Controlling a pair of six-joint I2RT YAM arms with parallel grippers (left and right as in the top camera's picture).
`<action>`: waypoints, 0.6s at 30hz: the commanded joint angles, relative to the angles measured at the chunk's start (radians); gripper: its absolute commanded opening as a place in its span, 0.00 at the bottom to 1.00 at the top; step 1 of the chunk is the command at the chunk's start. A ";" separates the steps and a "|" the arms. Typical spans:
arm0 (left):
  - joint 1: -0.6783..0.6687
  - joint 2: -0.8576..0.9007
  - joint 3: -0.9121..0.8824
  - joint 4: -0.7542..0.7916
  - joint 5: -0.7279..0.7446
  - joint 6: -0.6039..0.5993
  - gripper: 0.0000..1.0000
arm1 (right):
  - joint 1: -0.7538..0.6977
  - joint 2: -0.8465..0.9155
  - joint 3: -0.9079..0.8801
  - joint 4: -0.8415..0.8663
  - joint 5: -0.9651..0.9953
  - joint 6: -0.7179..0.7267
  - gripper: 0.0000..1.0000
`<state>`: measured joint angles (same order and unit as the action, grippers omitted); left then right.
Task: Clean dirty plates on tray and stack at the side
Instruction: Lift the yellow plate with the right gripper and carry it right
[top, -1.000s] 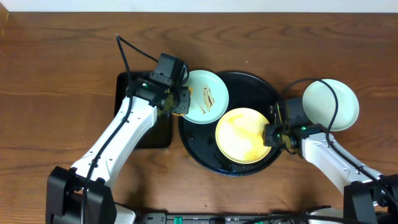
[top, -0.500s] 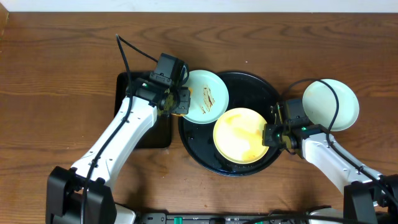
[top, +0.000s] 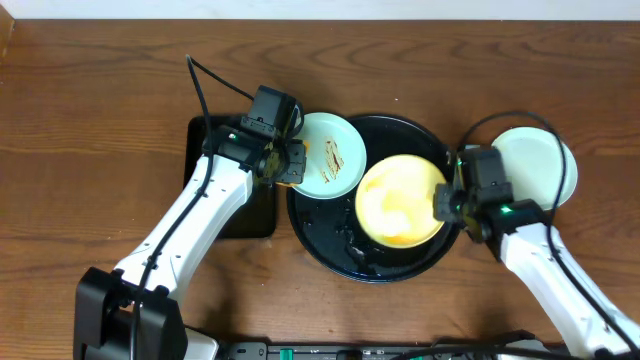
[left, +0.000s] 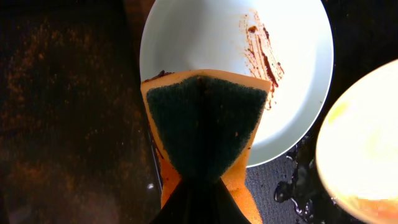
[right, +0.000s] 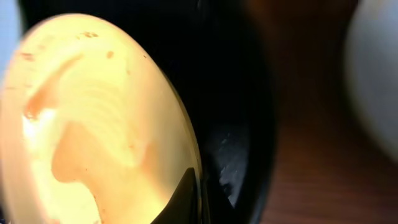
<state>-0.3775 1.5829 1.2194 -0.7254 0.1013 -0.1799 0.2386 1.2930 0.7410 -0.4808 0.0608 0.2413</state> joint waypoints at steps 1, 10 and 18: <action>0.002 -0.003 0.005 0.000 -0.008 0.003 0.08 | -0.009 -0.041 0.048 -0.020 0.121 -0.082 0.01; 0.002 -0.003 0.005 0.000 -0.009 0.003 0.08 | 0.014 -0.052 0.122 -0.021 0.235 -0.254 0.01; 0.002 -0.003 0.005 0.000 -0.008 0.003 0.08 | 0.102 -0.052 0.198 -0.017 0.450 -0.435 0.01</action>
<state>-0.3775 1.5829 1.2194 -0.7254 0.1013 -0.1799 0.3027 1.2541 0.9031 -0.5037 0.3813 -0.0769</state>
